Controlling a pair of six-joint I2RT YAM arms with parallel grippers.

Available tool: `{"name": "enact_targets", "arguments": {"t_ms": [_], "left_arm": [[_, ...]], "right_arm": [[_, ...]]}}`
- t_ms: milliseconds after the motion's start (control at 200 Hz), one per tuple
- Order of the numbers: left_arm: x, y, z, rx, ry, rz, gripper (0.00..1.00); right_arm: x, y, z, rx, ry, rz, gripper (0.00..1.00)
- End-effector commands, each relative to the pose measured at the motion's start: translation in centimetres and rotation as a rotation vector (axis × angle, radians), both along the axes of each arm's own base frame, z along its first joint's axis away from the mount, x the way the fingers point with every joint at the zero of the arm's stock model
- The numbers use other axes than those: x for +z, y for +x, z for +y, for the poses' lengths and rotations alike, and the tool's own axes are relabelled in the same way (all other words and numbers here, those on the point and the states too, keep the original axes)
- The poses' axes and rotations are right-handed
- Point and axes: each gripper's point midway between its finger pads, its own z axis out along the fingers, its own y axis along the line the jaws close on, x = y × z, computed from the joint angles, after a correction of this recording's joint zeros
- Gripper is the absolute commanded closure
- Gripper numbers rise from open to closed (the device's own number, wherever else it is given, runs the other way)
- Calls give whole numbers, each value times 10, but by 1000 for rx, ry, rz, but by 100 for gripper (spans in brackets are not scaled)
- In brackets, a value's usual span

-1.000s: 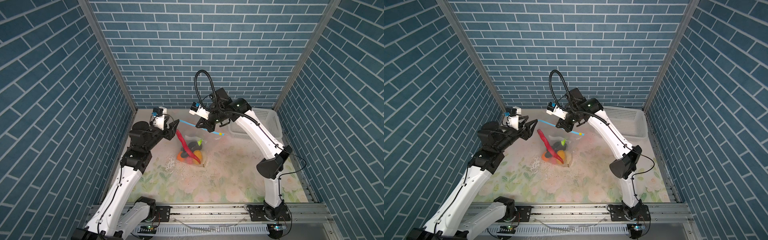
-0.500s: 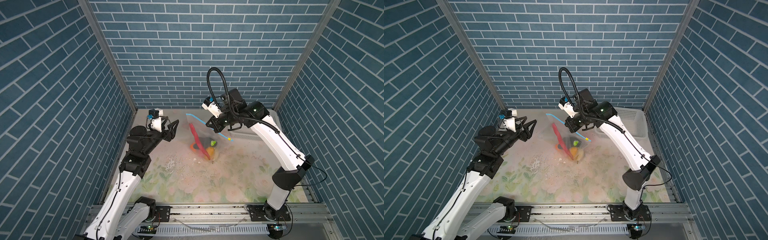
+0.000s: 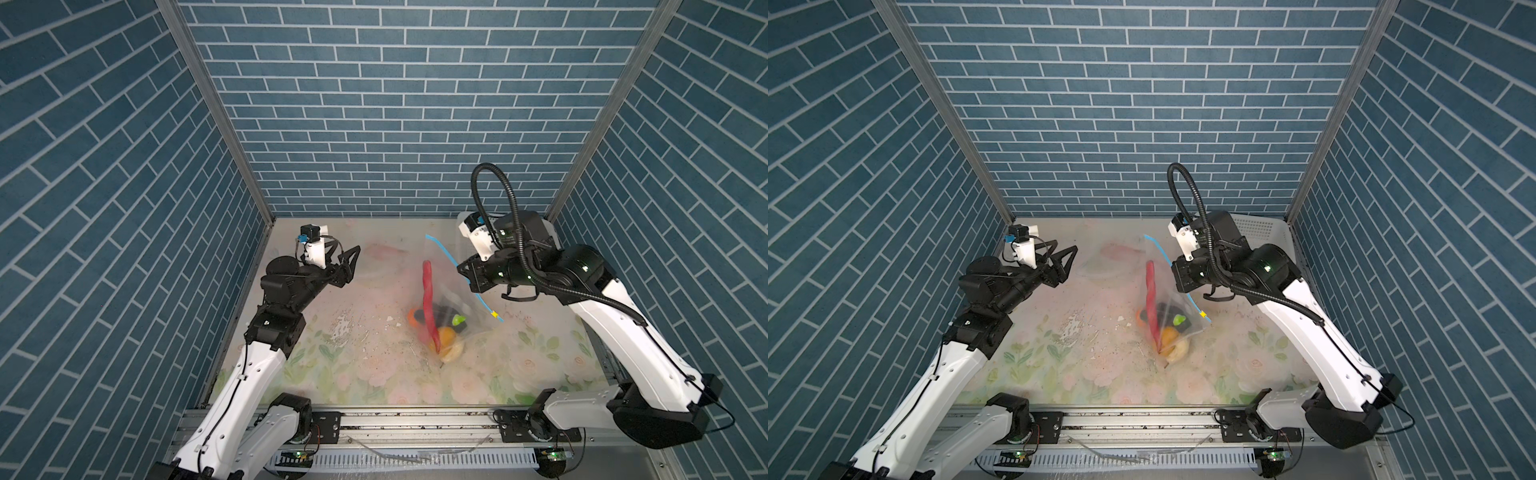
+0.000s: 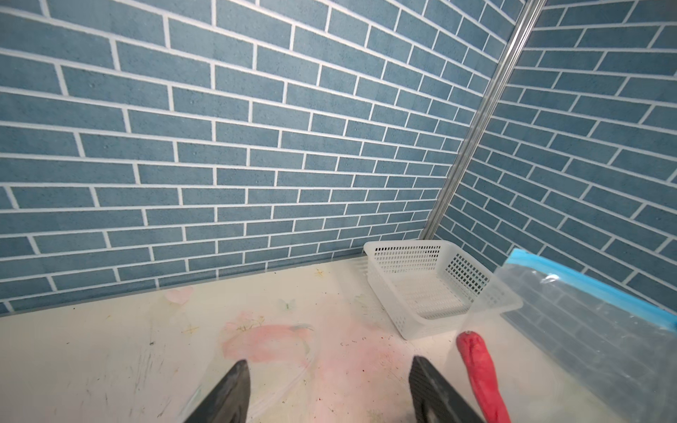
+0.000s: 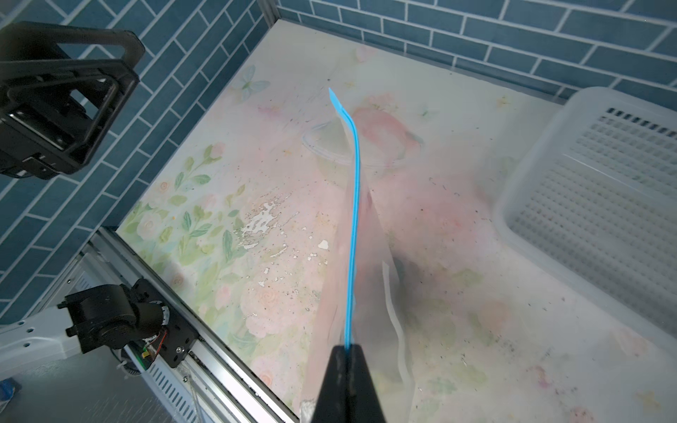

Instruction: Place the food in the zip-top bag and seal the zipper

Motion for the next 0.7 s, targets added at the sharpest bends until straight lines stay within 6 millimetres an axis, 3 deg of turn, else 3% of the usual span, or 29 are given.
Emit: {"name": "enact_targets", "arguments": {"t_ms": [0,265,410,520,695], "left_arm": [[-3,1,-4,-24,-3,2,30],[-6,5,-6,-17,-8,22,27],[-14,9,-14,-31,-3,37,27],[-17,13,-19,-39,-4,40,26],[-35,18,-25,-51,10,93,27]], "right_arm": [[-2,-2,-41,-147,-62,-32,100],[-2,-24,-128,-350,-208,-78,100],[7,-34,-158,-420,-254,-111,100],[-3,-35,-164,-427,-295,-107,100],[-41,-19,-137,-352,-316,-48,100]]}}
